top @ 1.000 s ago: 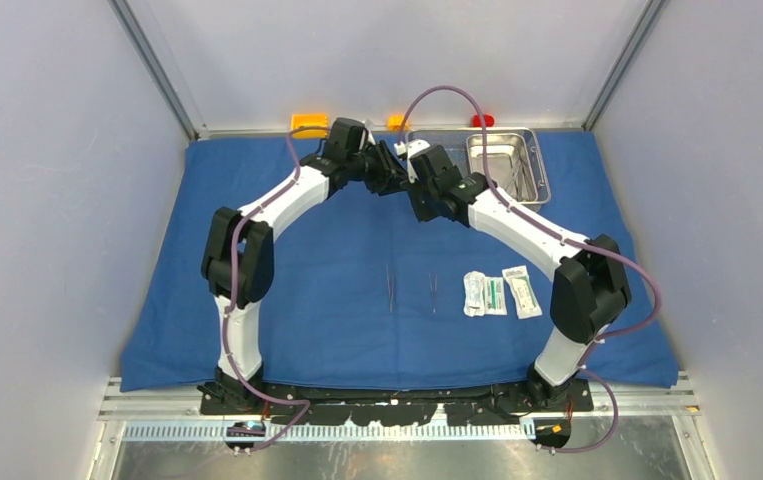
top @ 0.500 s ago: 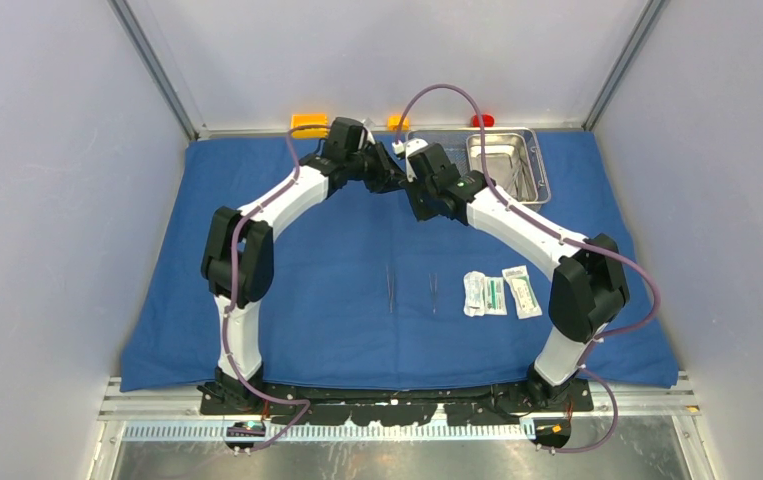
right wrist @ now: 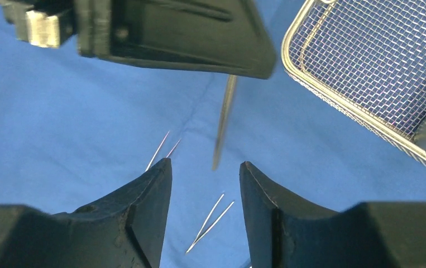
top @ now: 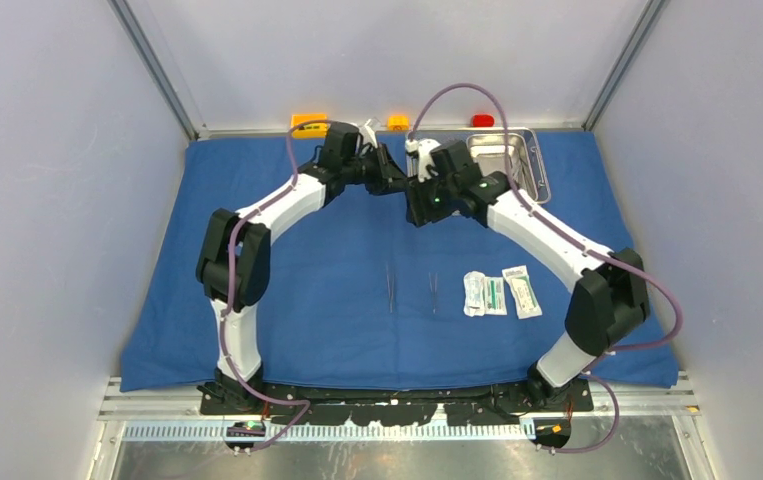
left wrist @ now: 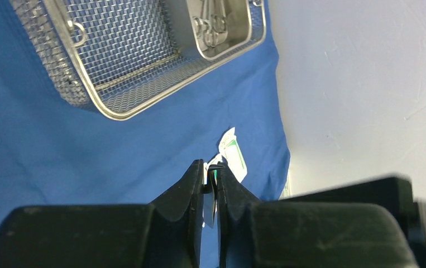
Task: Open and lay out the surgical kit
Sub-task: Place the medical item in the surgical kit.
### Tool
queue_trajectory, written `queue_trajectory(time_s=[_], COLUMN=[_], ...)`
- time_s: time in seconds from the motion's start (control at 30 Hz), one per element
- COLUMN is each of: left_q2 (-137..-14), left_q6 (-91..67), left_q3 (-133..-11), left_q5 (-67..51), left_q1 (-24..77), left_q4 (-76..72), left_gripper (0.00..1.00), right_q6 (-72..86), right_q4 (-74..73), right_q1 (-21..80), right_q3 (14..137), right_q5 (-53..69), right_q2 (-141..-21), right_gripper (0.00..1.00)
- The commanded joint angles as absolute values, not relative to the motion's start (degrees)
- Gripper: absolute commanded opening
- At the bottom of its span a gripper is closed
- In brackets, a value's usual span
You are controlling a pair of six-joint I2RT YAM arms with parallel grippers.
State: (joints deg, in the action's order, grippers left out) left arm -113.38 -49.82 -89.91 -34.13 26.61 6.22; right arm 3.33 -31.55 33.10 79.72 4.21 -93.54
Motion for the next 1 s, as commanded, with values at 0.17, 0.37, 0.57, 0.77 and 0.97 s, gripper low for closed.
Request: queue_trajectory(time_s=[0.17,0.37,0.57,0.77,0.97], left_q2=[-105.9,-104.4,-103.5,-103.4,-103.8], left_q6=[-48.2,-48.8,-50.3,-51.2,-52.3], left_q3=[-83.1,-81.8,-79.3,-78.8,-78.5], left_q5=[-43.9,-45.8,-47.4,-48.1,-48.5], left_q1=[26.2,26.2,26.3,26.3,26.3], left_q4=[-14.7,-18.5,-23.3,-24.7,-25.7], left_gripper=[0.00,0.00,0.00,0.00,0.00], right_q6=[12.0,14.8,17.8,19.1,19.6], right_q4=[-22.9,-17.4,-13.6,-11.9,-11.5], right_q1=[21.3,20.0,19.5,18.9,18.6], right_q3=[73.5,70.3,69.7,69.5,69.6], right_q5=[32.6,41.0,44.6,45.5,46.1], right_q2=[-86.7,-86.2,-86.9,-87.2,-87.4], right_gripper=[0.56,0.58,0.57,0.52,0.34])
